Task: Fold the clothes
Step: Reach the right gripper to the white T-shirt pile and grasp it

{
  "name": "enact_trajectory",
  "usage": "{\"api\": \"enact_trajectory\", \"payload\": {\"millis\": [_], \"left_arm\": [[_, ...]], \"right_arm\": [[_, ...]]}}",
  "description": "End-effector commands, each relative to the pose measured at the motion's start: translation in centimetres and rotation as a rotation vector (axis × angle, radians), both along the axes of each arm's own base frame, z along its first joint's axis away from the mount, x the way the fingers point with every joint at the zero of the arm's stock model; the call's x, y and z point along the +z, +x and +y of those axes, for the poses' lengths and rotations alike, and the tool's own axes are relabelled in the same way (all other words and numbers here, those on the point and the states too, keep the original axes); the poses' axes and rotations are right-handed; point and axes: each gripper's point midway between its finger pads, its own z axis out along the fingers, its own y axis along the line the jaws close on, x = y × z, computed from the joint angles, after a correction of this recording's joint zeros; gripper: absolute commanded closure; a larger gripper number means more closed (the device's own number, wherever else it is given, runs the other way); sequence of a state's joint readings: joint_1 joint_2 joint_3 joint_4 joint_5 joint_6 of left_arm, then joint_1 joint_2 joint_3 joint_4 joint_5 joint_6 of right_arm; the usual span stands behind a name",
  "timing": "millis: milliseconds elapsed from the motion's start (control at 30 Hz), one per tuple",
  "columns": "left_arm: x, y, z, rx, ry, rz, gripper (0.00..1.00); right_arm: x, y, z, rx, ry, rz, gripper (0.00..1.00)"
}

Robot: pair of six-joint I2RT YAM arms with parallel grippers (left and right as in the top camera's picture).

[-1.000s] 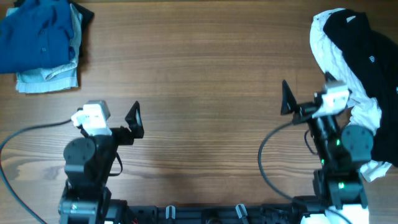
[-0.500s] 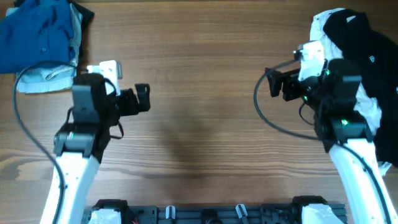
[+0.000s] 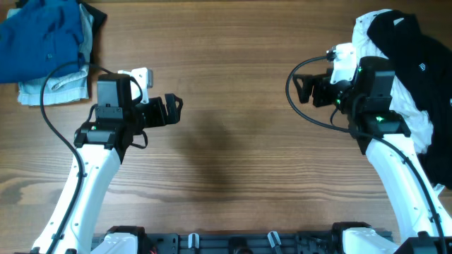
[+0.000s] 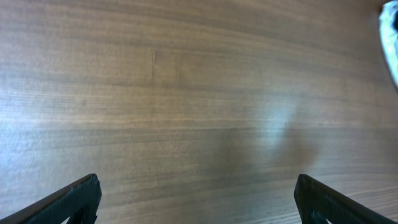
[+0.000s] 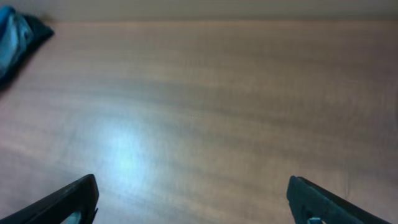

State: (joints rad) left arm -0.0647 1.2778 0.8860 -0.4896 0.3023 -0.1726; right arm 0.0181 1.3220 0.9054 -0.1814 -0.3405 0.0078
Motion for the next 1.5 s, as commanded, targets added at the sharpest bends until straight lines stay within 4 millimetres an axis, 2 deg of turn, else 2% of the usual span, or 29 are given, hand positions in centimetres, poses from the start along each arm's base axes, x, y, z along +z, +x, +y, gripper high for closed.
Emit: {"api": "enact_trajectory", "payload": {"millis": [0,167,267,400,433,467,567,667,767,1000,1067,1100,1200,1300,1467], "left_arm": [[1.4,0.9,-0.6,-0.026,-0.015,-0.054,0.0],[1.9,2.4,-0.1,0.001,0.008,-0.097,0.0],[1.5,3.3,-0.1,0.005,0.012,-0.078,0.0],[0.1,4.0,-0.2,0.004,0.014,-0.047,0.0],[-0.5,4.2,-0.2,0.003,0.015,-0.036,0.0],[-0.7,4.3,-0.2,0.003,0.015,-0.033,0.0],[-0.8,4.6,-0.2,0.003,0.015,-0.038,0.0],[-0.5,4.9,-0.2,0.003,0.014,-0.055,0.0],[-0.3,5.1,-0.2,0.004,0.013,-0.065,0.0],[-0.2,5.2,-0.2,0.004,0.012,-0.073,0.0],[-0.2,5.2,-0.2,0.004,0.012,-0.072,0.0],[-0.2,5.2,-0.2,0.004,0.012,-0.072,0.0],[-0.2,5.2,-0.2,0.004,0.012,-0.072,0.0],[-0.2,5.2,-0.2,0.021,-0.002,-0.065,0.0],[-0.2,5.2,-0.2,0.02,-0.002,-0.065,0.0]], "right_arm": [[2.3,2.1,-1.8,-0.106,-0.032,-0.094,0.06],[5.3,4.3,-7.1,-0.289,-0.067,-0.168,0.07],[5.9,5.6,-11.4,-0.383,-0.074,-0.171,0.07],[5.2,6.8,-18.1,-0.565,-0.08,-0.144,0.1],[4.8,7.0,-21.4,-0.649,-0.086,-0.131,0.11],[4.6,7.1,-23.0,-0.688,-0.096,-0.126,0.11],[3.6,6.8,-27.2,-0.778,-0.113,-0.11,0.12],[1.3,6.2,-30.3,-0.834,-0.108,-0.069,0.14],[-1.6,6.3,-30.7,-0.813,-0.105,-0.007,0.15],[-8.1,8.3,-26.8,-0.647,-0.172,0.131,0.2],[-9.8,8.5,-26.3,-0.641,-0.192,0.162,0.22],[-11.6,8.6,-26.0,-0.636,-0.198,0.195,0.25],[-14.1,8.5,-25.8,-0.632,-0.18,0.242,0.27],[-15.9,8.4,-25.8,-0.63,-0.177,0.275,0.28],[-17.6,8.5,-25.8,-0.64,-0.167,0.292,0.28]]}}
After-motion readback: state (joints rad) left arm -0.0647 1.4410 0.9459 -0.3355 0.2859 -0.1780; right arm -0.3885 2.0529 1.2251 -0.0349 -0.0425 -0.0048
